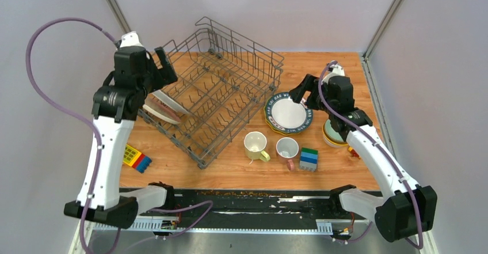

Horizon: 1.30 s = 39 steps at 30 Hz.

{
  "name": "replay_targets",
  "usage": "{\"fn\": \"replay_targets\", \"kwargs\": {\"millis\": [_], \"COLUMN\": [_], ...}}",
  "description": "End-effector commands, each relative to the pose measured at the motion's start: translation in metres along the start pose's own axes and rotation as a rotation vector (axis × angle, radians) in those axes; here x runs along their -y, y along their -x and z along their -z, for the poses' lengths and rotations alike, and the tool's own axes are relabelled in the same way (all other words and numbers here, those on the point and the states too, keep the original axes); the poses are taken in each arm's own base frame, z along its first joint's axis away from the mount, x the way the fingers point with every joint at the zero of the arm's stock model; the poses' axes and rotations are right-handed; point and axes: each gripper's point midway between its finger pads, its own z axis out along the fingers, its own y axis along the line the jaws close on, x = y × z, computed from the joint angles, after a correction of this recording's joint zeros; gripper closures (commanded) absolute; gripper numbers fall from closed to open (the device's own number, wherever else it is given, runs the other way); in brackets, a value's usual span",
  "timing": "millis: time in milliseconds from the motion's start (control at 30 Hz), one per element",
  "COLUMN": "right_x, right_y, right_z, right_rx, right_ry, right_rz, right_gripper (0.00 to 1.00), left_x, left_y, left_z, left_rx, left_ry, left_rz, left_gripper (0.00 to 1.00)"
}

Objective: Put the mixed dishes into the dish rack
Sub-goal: Insert the plate into the dish rack.

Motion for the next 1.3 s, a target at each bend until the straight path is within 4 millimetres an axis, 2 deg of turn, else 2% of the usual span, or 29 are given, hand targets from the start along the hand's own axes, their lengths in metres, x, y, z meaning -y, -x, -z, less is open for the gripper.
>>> {"fn": "replay_targets", "kwargs": {"millis": [0, 67, 200, 367, 600, 833, 1067, 1267], "right_x": [0.032, 0.041, 0.054, 0.069, 0.088, 0.109, 0.123, 0.133], "right_y": [-0.024, -0.038, -0.051, -0.062, -0.076, -0.094, -0.103, -0.107], "right_z": [-0.009, -0.010, -0.012, -0.013, -0.018, -0.028, -0.035, -0.033], "right_rx": [-0.019, -0.044, -0.069, -0.096, -0.134, -0.193, -0.221, -0.240], "right_ry": [-0.095, -0.116, -0.148, -0.180, -0.232, -0.292, -0.351, -0.408], "right_rz": [-0.065, -0.094, -0.121, -0.174, -0.212, -0.245, -0.245, -0.235], "right_gripper": [0.17, 0.17, 0.18, 0.21, 0.26, 0.33, 0.39, 0.41], "left_x": [0.080, 0.113, 0.154, 0.188, 0.234, 0.236, 0.224, 0.217], "left_y": [0.014, -0.002, -0.028, -0.060, -0.116, -0.138, -0.159, -0.165], "left_z": [0.035, 0.050, 0.060, 0.059, 0.071, 0.068, 0.055, 0.047], "left_rx": [0.121, 0.101, 0.061, 0.029, -0.028, -0.047, -0.090, -0.106], "left_ry": [-0.411, -0.526, -0.626, -0.672, -0.766, -0.733, -0.671, -0.627], "left_rz": [-0.024, -0.069, -0.162, -0.281, -0.401, -0.461, -0.505, -0.518], "left_gripper": [0.00, 0.00, 0.00, 0.00, 0.00, 0.00, 0.00, 0.00]}}
